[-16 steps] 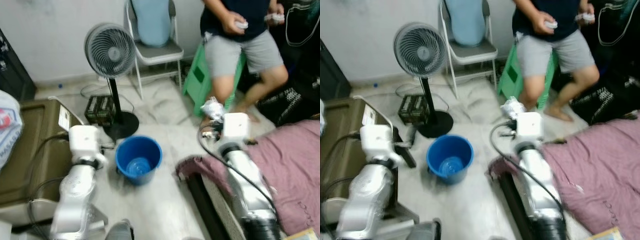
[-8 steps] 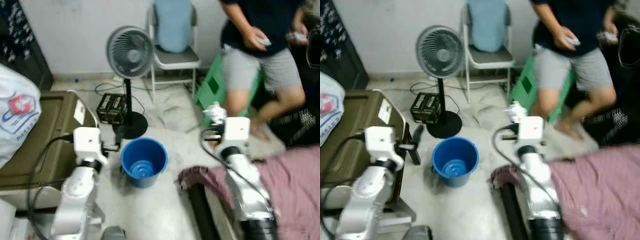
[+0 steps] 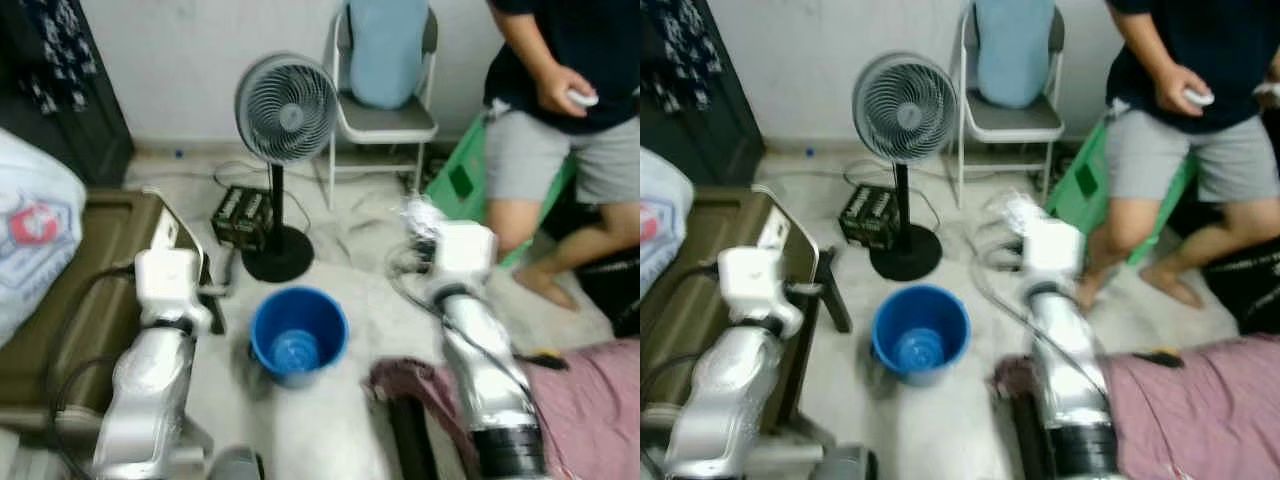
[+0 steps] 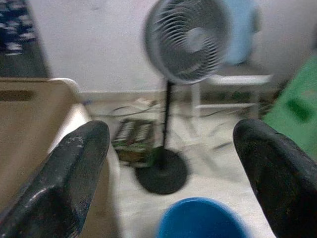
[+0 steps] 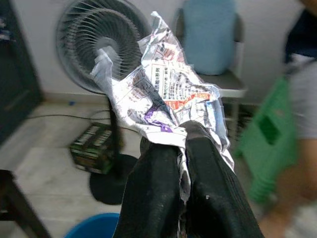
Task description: Clean up the room
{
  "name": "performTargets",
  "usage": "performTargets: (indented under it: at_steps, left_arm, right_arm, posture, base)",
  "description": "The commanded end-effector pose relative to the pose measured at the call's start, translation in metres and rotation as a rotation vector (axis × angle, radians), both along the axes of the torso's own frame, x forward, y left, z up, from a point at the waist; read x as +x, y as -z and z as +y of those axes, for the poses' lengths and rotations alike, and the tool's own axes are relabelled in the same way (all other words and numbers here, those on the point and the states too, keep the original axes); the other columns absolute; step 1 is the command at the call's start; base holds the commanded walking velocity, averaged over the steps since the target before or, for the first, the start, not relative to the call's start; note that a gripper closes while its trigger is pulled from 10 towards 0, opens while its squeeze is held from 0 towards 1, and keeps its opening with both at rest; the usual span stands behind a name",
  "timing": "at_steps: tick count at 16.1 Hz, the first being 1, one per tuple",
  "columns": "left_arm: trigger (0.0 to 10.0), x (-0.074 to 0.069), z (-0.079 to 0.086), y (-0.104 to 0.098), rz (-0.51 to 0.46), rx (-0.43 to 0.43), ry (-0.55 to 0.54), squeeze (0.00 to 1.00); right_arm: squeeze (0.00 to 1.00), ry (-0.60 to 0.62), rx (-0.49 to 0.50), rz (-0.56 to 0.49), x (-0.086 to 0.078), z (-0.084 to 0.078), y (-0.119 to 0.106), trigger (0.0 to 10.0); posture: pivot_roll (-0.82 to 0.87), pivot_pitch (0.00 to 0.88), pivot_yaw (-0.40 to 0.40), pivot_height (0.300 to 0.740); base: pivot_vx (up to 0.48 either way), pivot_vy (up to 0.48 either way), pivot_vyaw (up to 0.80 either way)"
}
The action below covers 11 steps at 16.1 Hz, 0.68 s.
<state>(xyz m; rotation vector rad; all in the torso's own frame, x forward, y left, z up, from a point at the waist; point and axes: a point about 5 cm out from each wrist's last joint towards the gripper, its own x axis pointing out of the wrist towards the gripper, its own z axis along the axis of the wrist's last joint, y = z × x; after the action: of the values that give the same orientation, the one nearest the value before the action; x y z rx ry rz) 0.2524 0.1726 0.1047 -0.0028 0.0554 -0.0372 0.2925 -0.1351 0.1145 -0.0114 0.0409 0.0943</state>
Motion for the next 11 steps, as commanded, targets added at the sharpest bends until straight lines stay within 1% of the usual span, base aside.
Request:
performTargets:
  at_steps: [1, 3, 4, 7, 10, 11]
  left_arm:
    - [10.0, 0.0018, -0.0107, -0.0038, -0.018, -0.009, 0.026, 0.0]
    - [10.0, 0.0025, -0.0114, -0.0036, -0.017, -0.011, 0.027, 0.0]
    - [10.0, 0.004, -0.012, -0.004, -0.018, -0.01, 0.03, 0.0]
    - [10.0, 0.0054, -0.0127, -0.0063, -0.028, -0.016, 0.036, 0.0]
    - [10.0, 0.0048, -0.0138, -0.0063, -0.03, -0.017, 0.044, 0.0]
    - [10.0, 0.0048, -0.0139, -0.0063, -0.031, -0.02, 0.046, 0.0]
  right_arm:
    - [0.0, 0.048, -0.013, 0.02, -0.0036, -0.0168, 0.0054, 10.0]
    - [0.0, 0.046, -0.014, 0.021, -0.0037, -0.0166, 0.0057, 10.0]
    - [0.0, 0.045, -0.014, 0.021, -0.0026, -0.0164, 0.0053, 10.0]
    - [0.0, 0.048, -0.013, 0.018, -0.0019, -0.0163, 0.0047, 10.0]
    - [0.0, 0.044, -0.012, 0.016, -0.0024, -0.0155, 0.0046, 10.0]
    - [0.0, 0.048, -0.012, 0.018, -0.0027, -0.0157, 0.0052, 10.0]
  posture:
    - [-0.02, 0.045, -0.085, 0.74]
    - [-0.02, 0.045, -0.085, 0.74]
    - [-0.02, 0.062, -0.085, 0.74]
    - [-0.02, 0.05, -0.085, 0.74]
    - [-0.02, 0.052, -0.084, 0.74]
    - [-0.02, 0.051, -0.083, 0.74]
  base:
    - [0.0, 0.0, 0.59]
    - [0.0, 0.0, 0.6]
    - [0.0, 0.0, 0.59]
    - [0.0, 0.0, 0.59]
    - [0.0, 0.0, 0.8]
    - [0.0, 0.0, 0.49]
